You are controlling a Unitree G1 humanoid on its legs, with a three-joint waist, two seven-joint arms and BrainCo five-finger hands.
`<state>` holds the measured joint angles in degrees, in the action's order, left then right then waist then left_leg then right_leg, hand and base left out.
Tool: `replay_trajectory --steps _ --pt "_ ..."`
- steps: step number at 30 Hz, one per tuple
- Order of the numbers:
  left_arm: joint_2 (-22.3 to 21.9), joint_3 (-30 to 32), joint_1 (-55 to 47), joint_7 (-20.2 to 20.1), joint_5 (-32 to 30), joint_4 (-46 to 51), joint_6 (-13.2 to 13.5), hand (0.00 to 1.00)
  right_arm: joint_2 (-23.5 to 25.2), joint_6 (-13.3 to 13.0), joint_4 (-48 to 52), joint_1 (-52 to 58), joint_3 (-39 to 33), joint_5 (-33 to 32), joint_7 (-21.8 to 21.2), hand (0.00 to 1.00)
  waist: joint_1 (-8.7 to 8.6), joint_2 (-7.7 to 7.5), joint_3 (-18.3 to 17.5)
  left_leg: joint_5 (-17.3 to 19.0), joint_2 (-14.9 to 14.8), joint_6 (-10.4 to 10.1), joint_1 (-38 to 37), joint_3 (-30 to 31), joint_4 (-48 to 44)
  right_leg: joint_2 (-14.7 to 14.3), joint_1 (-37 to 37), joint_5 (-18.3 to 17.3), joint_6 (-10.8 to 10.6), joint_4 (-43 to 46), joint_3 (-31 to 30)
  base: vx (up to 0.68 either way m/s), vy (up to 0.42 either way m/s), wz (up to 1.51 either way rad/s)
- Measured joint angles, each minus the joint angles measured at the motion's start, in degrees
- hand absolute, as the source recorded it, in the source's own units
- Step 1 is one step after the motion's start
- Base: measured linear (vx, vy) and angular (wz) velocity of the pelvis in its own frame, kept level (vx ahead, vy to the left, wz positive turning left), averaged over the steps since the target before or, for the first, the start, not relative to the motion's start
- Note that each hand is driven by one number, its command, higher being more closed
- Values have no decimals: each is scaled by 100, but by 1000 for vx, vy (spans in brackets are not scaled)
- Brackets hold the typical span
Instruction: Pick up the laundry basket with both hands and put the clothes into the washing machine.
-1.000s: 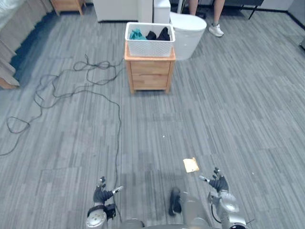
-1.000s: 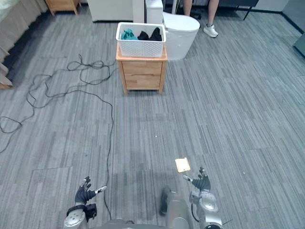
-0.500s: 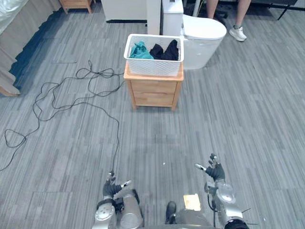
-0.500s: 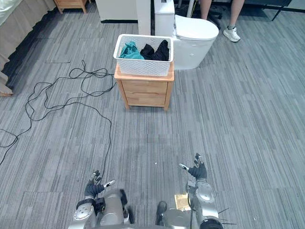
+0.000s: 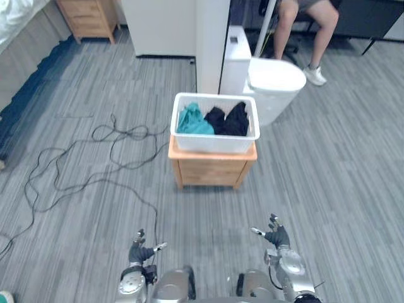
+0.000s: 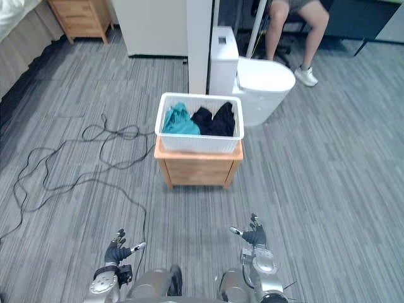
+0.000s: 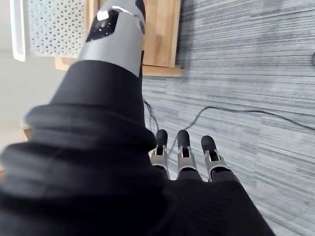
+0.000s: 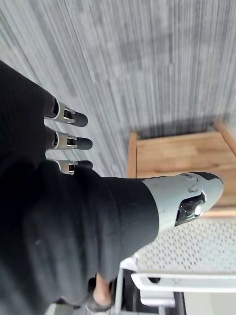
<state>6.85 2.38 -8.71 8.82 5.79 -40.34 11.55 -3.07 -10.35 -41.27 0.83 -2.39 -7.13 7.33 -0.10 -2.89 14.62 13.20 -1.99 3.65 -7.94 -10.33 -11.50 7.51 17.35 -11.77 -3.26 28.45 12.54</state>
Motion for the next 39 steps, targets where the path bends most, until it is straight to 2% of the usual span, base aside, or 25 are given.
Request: replay_trajectory --steps 1,2,3,4,5,6,7,8,9,10,11,12,13,14,15,16,17,18,19,21,24,28,31,37,39 --pt "12 -20 4 -2 -34 -8 4 0 -7 6 4 124 -5 2 0 0 -79 -43 -26 173 8 -277 -225 76 79 -162 -23 605 2 -1295 -121 479 -124 65" --pt "11 -26 3 -3 -70 -24 4 0 -14 13 2 171 -5 2 1 0 -80 -77 -42 283 4 -373 -305 96 81 -193 -26 1054 18 -1506 -217 479 -148 70" --pt "-8 -67 2 -12 -142 -81 7 0 -32 26 -5 252 -3 2 0 0 -84 -124 -85 410 -21 -505 -442 183 25 -242 -65 1606 252 -1336 -351 518 -193 37" --pt "-91 -63 -18 -14 -196 -131 11 0 -53 71 21 297 0 1 -3 0 -58 -23 -101 437 -172 -589 -367 257 -451 -268 -1 1294 346 -940 -294 517 -207 25" --pt "-137 -56 -36 -15 -198 -133 8 0 -49 79 85 331 -1 1 -10 0 -53 15 -99 434 -258 -595 -184 257 -930 -275 -41 1152 358 -872 -251 513 -238 21" --pt "-276 12 -25 -14 -198 -119 7 0 -52 86 385 414 -2 1 -13 0 -78 172 -89 297 -533 -802 407 255 -2313 -386 -220 956 454 -842 -113 468 -237 17" --pt "-432 68 -43 -12 -198 -112 0 0 -61 87 636 574 4 0 -11 0 -27 334 -96 -324 -897 -942 948 261 -3624 -577 -476 801 600 -859 -54 465 -227 6" --pt "-475 67 -69 -5 -196 -87 -3 0 -55 77 696 583 27 -6 -3 0 39 357 -98 -389 -1088 -958 1184 282 -4161 -640 -609 724 652 -874 -73 553 -199 -26" --pt "-493 12 -93 -21 -196 -69 -4 0 -6 71 747 561 9 -11 6 0 107 346 -97 -321 -1327 -882 1479 215 -4826 -734 -883 635 720 -964 -93 368 -108 -27" --pt "-500 -7 -70 -21 -197 -67 -3 0 41 70 774 556 -1 -12 13 0 107 314 -105 -302 -1378 -859 1609 189 -4922 -751 -1032 620 734 -1073 -113 437 -119 -27" --pt "-502 -18 -27 -20 -194 -63 -2 0 43 58 828 558 -11 -26 21 0 133 236 -144 -185 -1393 -795 1795 110 -4717 -743 -1251 621 733 -1305 -184 375 -77 -25" --pt "-497 -13 -14 -16 -193 -48 1 0 78 45 837 539 -25 -28 21 0 130 209 -166 -80 -1385 -761 1860 53 -4127 -739 -1440 637 711 -1486 -256 375 -77 -26" --pt "-499 -12 -9 -15 -193 -46 1 0 100 45 830 529 -68 -28 21 0 120 214 -169 -49 -1363 -807 1842 58 -3716 -738 -1511 642 703 -1562 -286 387 13 -32" --pt "-504 -14 -6 -13 -193 -46 2 0 102 48 787 492 -193 -26 29 0 128 223 -174 -36 -1247 -834 1797 158 -2674 -727 -1560 645 698 -1601 -365 271 108 -36" --pt "-502 -14 -4 -9 -193 -52 0 0 97 46 695 439 -322 -24 45 0 128 245 -185 -124 -1046 -905 1623 381 -1485 -725 -1570 647 693 -1608 -439 313 143 -40" --pt "-502 -14 -5 -5 -193 -59 0 0 75 50 639 418 -380 -19 59 0 130 265 -189 -280 -976 -971 1540 499 -959 -734 -1589 637 624 -1618 -476 223 170 -41" --pt "-486 -13 -8 -4 -188 -101 -2 0 52 57 561 426 -490 -10 107 0 130 307 -239 -729 -909 -976 1463 609 -486 -759 -1652 536 414 -1674 -566 216 146 -33" --pt "-463 -17 -4 -1 -184 -127 -3 0 62 70 571 474 -505 -9 144 0 124 235 -264 -741 -783 -958 1321 532 -388 -681 -1760 578 300 -1794 -647 206 142 -22" --pt "-415 -17 -8 -4 -182 -128 -3 0 56 67 590 532 -505 -5 145 0 121 203 -283 -742 -743 -958 1247 520 -306 -612 -1822 574 287 -1852 -648 177 126 -3" --pt "-336 1 -32 0 -181 -122 2 0 47 68 597 651 -512 -4 146 0 123 185 -348 -766 -557 -921 1058 405 -89 -428 -1923 577 172 -1949 -742 113 134 -4" --pt "-228 80 -148 6 -134 56 3 0 51 70 834 634 -585 -5 150 0 121 179 -364 -856 -433 -791 963 294 177 -335 -1903 611 50 -2082 -860 40 75 -15" --pt "-189 400 -501 4 -18 865 10 0 -19 34 1371 638 -732 -5 257 0 119 164 -437 -975 -366 -735 739 179 566 -322 -1887 654 -15 -2188 -995 -17 14 -18" --pt "-97 555 -460 17 37 1144 25 0 -122 25 1367 510 -693 3 257 0 131 190 -538 -1085 -333 -737 719 115 788 -337 -1803 724 -20 -2282 -1077 -19 7 -12" --pt "144 673 12 146 18 1147 18 0 -312 71 1217 -10 -270 164 248 0 140 203 -542 -1129 -293 -697 723 -15 926 -329 -1772 925 -57 -2541 -1193 -3 21 -14" --pt "304 654 529 207 1 929 14 0 -347 85 902 -547 -34 206 249 0 194 199 -465 -1158 -280 -658 856 -89 920 -323 -1640 1027 -81 -2624 -1262 -18 24 -17"
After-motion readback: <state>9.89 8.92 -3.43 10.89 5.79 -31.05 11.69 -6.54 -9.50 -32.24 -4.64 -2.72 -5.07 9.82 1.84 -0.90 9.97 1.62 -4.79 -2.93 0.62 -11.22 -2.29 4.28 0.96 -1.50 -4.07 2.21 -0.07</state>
